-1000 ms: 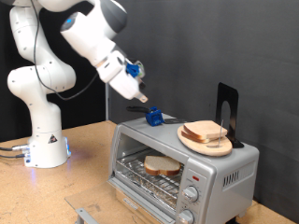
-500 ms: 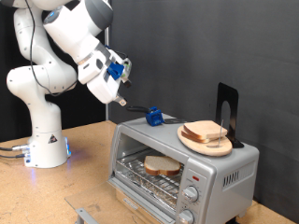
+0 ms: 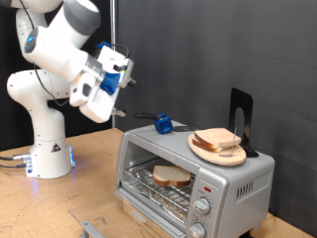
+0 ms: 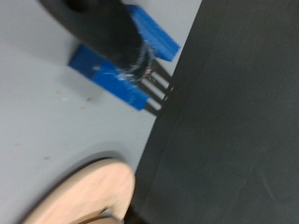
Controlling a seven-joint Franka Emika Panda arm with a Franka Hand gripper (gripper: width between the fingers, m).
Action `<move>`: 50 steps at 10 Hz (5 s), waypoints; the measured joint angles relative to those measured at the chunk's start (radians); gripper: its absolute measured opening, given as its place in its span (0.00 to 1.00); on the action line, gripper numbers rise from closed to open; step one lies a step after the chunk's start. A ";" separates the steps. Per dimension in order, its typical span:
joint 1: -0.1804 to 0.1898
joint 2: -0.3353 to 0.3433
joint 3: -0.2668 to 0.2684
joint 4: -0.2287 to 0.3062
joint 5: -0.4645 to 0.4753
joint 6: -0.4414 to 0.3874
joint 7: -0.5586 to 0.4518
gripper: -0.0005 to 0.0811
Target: Make a piece of toast with the oven
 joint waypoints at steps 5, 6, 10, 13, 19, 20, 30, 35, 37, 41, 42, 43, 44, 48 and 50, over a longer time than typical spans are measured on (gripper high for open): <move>-0.101 0.027 -0.110 -0.038 -0.069 -0.004 0.000 1.00; -0.125 0.042 -0.136 -0.039 -0.106 -0.021 0.001 1.00; -0.160 0.082 -0.202 -0.036 -0.164 -0.068 -0.039 1.00; -0.161 0.098 -0.205 -0.025 -0.194 -0.132 0.056 1.00; -0.163 0.421 -0.222 0.107 -0.206 -0.057 -0.028 1.00; -0.164 0.477 -0.227 0.127 -0.206 -0.040 -0.063 1.00; -0.156 0.841 -0.125 0.250 -0.057 0.032 -0.259 1.00; -0.152 0.829 -0.108 0.239 -0.062 0.048 -0.280 1.00; -0.162 0.798 -0.114 0.237 -0.089 0.004 -0.291 1.00; -0.156 0.689 -0.086 0.202 -0.109 -0.132 -0.296 1.00; -0.154 0.655 -0.080 0.188 -0.108 -0.137 -0.294 1.00; -0.151 0.619 -0.069 0.173 -0.105 -0.139 -0.286 1.00; -0.144 0.583 -0.054 0.158 -0.100 -0.140 -0.270 1.00; -0.088 0.485 0.031 0.098 -0.035 -0.126 -0.226 1.00; -0.069 0.457 0.065 0.080 -0.013 -0.105 -0.202 1.00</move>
